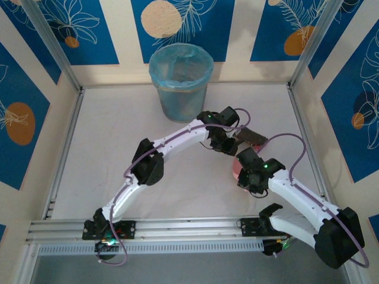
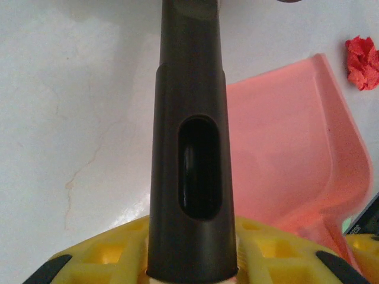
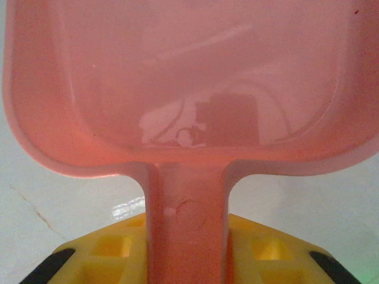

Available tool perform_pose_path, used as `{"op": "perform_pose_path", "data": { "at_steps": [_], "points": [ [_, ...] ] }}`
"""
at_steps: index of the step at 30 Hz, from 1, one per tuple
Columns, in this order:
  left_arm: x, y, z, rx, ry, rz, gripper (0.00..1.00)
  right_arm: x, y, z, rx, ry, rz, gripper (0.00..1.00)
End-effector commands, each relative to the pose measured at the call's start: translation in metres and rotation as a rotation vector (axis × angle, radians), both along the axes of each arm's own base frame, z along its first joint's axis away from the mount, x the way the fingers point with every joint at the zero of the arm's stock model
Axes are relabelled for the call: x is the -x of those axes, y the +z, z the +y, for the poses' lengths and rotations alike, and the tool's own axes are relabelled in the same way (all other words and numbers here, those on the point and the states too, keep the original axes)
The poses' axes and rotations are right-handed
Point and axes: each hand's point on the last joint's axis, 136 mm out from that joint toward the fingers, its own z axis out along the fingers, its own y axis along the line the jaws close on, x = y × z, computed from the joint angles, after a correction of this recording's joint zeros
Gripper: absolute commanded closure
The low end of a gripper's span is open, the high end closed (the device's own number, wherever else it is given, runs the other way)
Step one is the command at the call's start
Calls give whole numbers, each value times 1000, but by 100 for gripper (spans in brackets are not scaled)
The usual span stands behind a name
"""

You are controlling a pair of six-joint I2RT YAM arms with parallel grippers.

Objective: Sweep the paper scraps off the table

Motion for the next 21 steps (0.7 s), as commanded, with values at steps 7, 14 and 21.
{"op": "perform_pose_path", "data": {
  "at_steps": [7,14,21],
  "points": [
    [16,28,22,-39,-45,-37,100,-5,-9,1,0,34,-19,100],
    [24,29,36,-61,-59,-37,100,-10,-14,3,8,32,-5,100],
    [33,33,51,-75,-76,-34,100,-18,-13,6,28,73,0,100]
  ]
}}
